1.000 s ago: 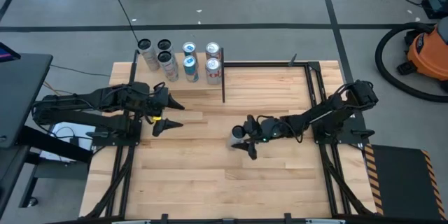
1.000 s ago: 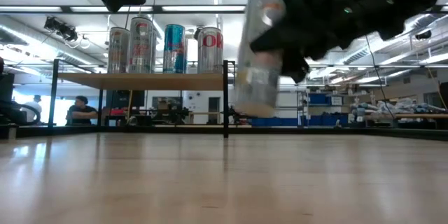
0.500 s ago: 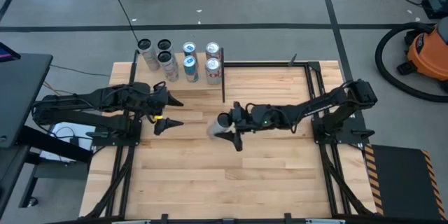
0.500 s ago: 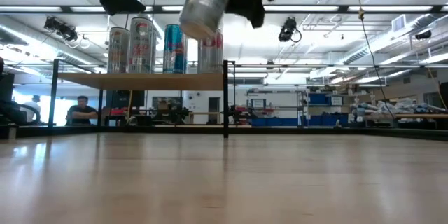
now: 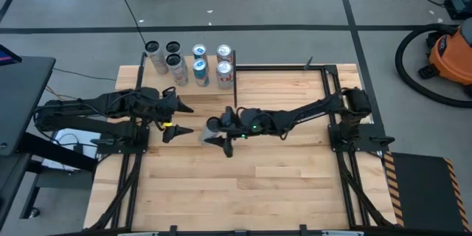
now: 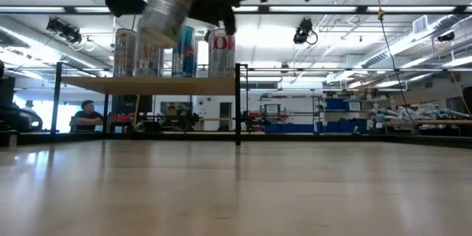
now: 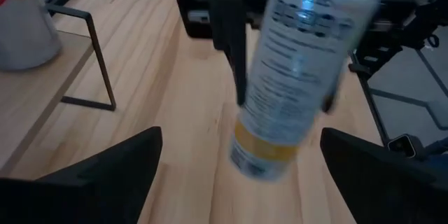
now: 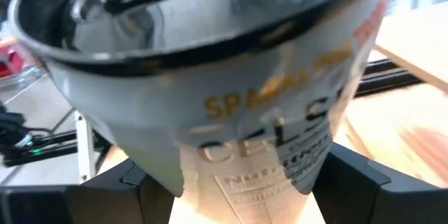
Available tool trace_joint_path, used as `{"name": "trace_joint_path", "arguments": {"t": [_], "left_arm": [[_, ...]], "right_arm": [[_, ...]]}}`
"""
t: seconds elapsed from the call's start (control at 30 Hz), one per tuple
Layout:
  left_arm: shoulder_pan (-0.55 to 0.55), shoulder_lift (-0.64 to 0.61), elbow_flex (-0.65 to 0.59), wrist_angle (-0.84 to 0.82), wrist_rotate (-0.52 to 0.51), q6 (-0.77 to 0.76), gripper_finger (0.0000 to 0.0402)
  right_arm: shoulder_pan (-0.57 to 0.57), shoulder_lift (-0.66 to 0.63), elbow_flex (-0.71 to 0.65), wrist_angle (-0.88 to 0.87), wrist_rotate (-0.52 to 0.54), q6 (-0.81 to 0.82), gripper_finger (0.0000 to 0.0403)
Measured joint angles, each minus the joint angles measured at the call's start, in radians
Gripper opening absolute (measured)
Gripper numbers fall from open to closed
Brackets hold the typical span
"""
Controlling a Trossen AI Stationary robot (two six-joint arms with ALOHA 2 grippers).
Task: Place canned beverage on shelf
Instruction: Put the white-yellow soda can on the shelf aligned with the other white-yellow soda can
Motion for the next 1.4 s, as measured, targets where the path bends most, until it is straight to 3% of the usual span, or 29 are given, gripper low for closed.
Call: {"name": "trace_joint_path", "arguments": {"t": [0.3,1.0,1.4], "left_arm": [[0.000,0.000,0.000,0.023,0.001,0.001,0.0396],[0.000,0.012,0.000,0.238,0.019,-0.025,0.0396],[-0.001,0.134,0.066,0.218,0.060,-0.015,0.0396]], "right_arm": [[-0.023,0.062,0.111,-0.039,-0.047,-0.019,0.0272],[-0.039,0.061,0.114,-0.087,-0.065,0.019,0.0274],[-0.039,0.061,0.112,-0.103,-0.108,0.040,0.0274]]}}
